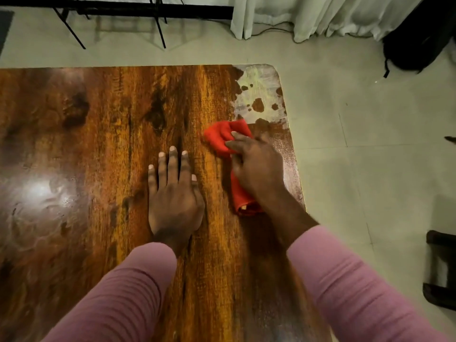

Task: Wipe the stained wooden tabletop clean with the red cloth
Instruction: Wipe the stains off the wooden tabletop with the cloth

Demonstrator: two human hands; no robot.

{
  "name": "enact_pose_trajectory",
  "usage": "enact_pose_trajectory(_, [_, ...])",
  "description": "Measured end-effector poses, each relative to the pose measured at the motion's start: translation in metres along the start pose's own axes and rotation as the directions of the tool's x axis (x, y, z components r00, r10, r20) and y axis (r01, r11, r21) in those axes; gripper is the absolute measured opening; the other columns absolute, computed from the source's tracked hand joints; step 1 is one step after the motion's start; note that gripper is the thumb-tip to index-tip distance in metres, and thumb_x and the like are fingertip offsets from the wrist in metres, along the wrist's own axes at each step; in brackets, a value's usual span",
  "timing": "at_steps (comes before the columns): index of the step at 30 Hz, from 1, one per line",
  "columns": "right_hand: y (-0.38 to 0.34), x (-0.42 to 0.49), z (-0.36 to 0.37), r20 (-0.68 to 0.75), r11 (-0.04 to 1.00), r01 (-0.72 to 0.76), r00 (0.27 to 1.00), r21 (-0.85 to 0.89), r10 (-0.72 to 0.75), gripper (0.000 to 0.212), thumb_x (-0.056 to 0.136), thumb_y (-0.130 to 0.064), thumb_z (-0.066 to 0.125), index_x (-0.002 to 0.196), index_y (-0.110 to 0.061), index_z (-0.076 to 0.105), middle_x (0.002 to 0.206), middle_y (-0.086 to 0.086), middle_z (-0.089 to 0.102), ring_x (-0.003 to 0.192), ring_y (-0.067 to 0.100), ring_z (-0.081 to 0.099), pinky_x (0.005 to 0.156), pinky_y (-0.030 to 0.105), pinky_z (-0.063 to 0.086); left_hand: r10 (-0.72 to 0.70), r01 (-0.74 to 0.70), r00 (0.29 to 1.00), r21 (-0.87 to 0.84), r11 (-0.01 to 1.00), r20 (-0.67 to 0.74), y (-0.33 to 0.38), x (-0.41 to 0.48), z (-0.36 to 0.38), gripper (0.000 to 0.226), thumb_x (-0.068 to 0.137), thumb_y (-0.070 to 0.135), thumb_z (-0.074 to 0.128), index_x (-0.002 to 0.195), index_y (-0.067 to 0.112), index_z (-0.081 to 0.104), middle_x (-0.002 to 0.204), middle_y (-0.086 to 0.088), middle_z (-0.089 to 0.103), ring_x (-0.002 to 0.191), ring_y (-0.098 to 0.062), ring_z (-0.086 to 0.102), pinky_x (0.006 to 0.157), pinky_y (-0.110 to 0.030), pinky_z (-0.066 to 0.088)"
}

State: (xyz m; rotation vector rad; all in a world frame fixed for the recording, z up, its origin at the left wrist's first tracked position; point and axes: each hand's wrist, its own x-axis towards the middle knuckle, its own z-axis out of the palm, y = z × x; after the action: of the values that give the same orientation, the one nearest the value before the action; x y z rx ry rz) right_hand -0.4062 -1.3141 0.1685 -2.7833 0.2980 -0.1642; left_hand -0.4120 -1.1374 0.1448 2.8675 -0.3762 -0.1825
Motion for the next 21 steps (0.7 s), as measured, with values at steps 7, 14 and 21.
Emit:
enact_pose_trajectory(7, [0.031, 0.034, -0.007, -0.207, 0.823, -0.565, 0.799, 0.062, 0.565, 0.035, 0.081, -0.022, 0.057, 0.115, -0.026, 0.064, 0.106, 0.003, 0.064, 0.091, 0.020, 0.051, 0.070, 0.028, 0.042, -0.004, 0.004, 1.000, 0.008, 1.000, 0.026, 0.000, 0.002, -0.001, 0.062, 0.099, 0.036, 0.011, 0.156, 0.013, 0.015, 0.164, -0.010, 0.009, 0.152, -0.027, 0.003, 0.123, -0.047, 0.003])
enact_pose_trajectory(14, [-0.020, 0.035, 0.011, -0.037, 1.000, -0.012, 0.999, -0.002, 0.012, 0.034, 0.082, -0.023, 0.062, 0.116, -0.027, 0.065, 0.129, -0.009, 0.059, 0.103, 0.020, 0.050, 0.075, 0.033, 0.047, -0.029, 0.026, 0.996, 0.033, 0.999, 0.082, 0.005, 0.002, -0.005, 0.065, 0.096, 0.040, 0.003, 0.157, 0.017, 0.004, 0.165, -0.006, -0.003, 0.152, -0.023, -0.008, 0.123, -0.044, -0.002])
enact_pose_trajectory(21, [0.051, 0.080, -0.012, -0.241, 0.832, -0.540, 0.797, 0.125, 0.553, 0.030, 0.079, -0.020, 0.056, 0.106, -0.024, 0.068, 0.097, 0.008, 0.063, 0.100, 0.028, 0.053, 0.073, 0.033, 0.044, -0.034, 0.032, 0.996, 0.026, 0.999, 0.082, 0.002, 0.002, -0.008, 0.065, 0.095, 0.040, 0.001, 0.156, 0.017, 0.000, 0.165, -0.005, -0.004, 0.151, -0.022, -0.009, 0.123, -0.043, -0.002])
